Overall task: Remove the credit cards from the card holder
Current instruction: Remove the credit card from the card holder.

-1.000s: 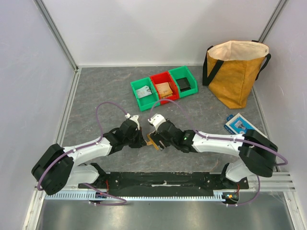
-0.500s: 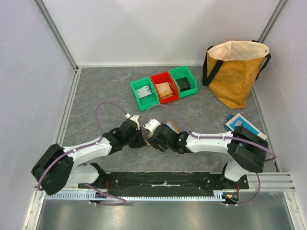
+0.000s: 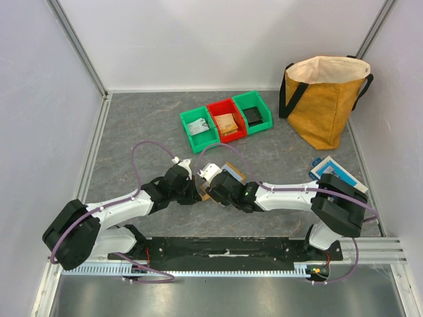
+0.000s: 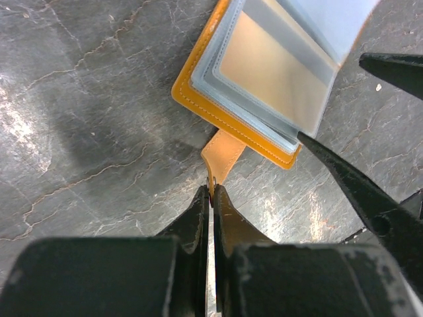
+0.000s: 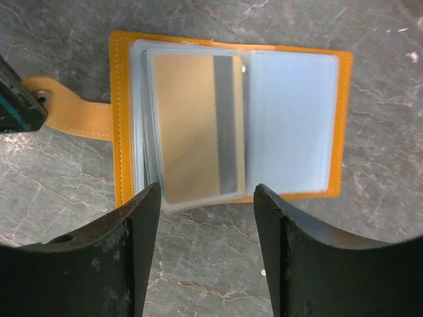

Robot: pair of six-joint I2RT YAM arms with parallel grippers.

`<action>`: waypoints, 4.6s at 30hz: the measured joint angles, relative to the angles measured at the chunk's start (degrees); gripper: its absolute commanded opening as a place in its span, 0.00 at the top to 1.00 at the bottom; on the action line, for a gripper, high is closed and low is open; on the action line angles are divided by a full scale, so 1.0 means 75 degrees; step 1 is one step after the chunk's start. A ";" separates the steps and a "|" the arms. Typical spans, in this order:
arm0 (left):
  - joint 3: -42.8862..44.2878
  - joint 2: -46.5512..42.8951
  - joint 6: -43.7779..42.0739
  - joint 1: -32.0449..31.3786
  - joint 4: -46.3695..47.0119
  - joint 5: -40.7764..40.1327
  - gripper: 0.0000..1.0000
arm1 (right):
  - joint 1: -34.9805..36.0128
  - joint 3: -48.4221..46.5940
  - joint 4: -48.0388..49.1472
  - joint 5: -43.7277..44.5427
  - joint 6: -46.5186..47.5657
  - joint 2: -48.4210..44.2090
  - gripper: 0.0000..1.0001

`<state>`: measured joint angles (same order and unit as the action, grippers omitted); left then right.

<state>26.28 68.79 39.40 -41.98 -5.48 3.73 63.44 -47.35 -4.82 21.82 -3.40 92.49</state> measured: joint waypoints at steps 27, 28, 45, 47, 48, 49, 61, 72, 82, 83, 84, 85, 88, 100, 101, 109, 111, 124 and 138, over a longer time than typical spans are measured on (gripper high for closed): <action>-0.0280 -0.0755 0.0012 0.0128 -0.0752 -0.0169 0.89 | -0.1504 -0.0251 -0.0562 0.0557 -0.0341 -0.0341 0.49; -0.0294 -0.0761 0.0020 0.0175 -0.0755 -0.0251 0.87 | -0.1501 -0.0251 -0.0574 0.0495 -0.0350 -0.0341 0.49; 0.0979 -0.1195 -0.0085 0.0988 -0.1209 -0.0449 0.37 | -0.1993 -0.0067 0.0312 -0.2285 -0.1072 -0.0589 0.67; 0.1142 -0.1282 -0.0047 0.0988 -0.1151 -0.0149 0.37 | -0.2101 0.0102 0.0551 -0.2486 -0.1195 -0.0542 0.69; 0.1186 -0.1297 -0.0012 0.0982 -0.1084 0.0000 0.37 | -0.2157 0.0187 0.0638 -0.2547 -0.1241 -0.0513 0.69; 0.1218 -0.1300 0.0035 0.0979 -0.1000 0.0152 0.37 | -0.2221 0.0286 0.0737 -0.2608 -0.1303 -0.0472 0.70; 0.1233 0.0335 0.0962 0.0912 0.0731 0.1396 0.47 | -0.2696 0.1064 0.1751 -0.3404 -0.1682 -0.0239 0.81; 0.1029 0.1603 0.1376 0.0694 0.1629 0.1373 0.48 | -0.2725 0.1463 0.2349 -0.3730 -0.2057 -0.0268 0.85; 0.0790 0.1923 0.1568 0.0615 0.1918 0.1317 0.51 | -0.2728 0.1510 0.1725 -0.3844 -0.2235 -0.0638 0.75; 0.0784 0.1932 0.1571 0.0615 0.1941 0.1317 0.52 | -0.2725 0.1501 0.1632 -0.3800 -0.2247 -0.0702 0.75; 0.0769 0.1935 0.1571 0.0615 0.1961 0.1317 0.52 | -0.2725 0.1469 0.1510 -0.3759 -0.2273 -0.0769 0.75; 0.0758 0.1935 0.1574 0.0615 0.1985 0.1317 0.52 | -0.2725 0.1431 0.1437 -0.3730 -0.2291 -0.0816 0.75; 0.0720 0.1938 0.1577 0.0615 0.2011 0.1314 0.53 | -0.2725 0.1218 0.1309 -0.3707 -0.2369 -0.0898 0.75; 0.0691 0.1950 0.1577 0.0615 0.2028 0.1303 0.53 | -0.2742 0.0921 0.1402 -0.3748 -0.2672 -0.0525 0.86; 0.0691 0.1967 0.1577 0.0615 0.2037 0.1300 0.53 | -0.2745 0.0927 0.1443 -0.3786 -0.2702 -0.0437 0.88; 0.0691 0.2189 0.1623 0.0615 0.2168 0.1294 0.54 | -0.2777 0.1183 0.2122 -0.4185 -0.2952 -0.0067 0.97; 0.0691 0.2250 0.1661 0.0615 0.2232 0.1297 0.55 | -0.2795 0.1212 0.2299 -0.4252 -0.3008 0.0009 0.98; 0.0271 0.2189 0.2049 0.0618 0.2725 0.1148 0.72 | -0.2911 0.1329 0.2783 -0.4532 -0.3203 0.0166 0.99; -0.0449 0.1932 0.2352 0.0615 0.3599 0.1183 0.92 | -0.2943 0.1332 0.2833 -0.4639 -0.3206 0.0207 1.00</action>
<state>22.92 83.29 57.04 -37.36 21.52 12.60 41.36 -37.36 16.43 -12.97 -27.44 94.04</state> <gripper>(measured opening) 0.107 0.010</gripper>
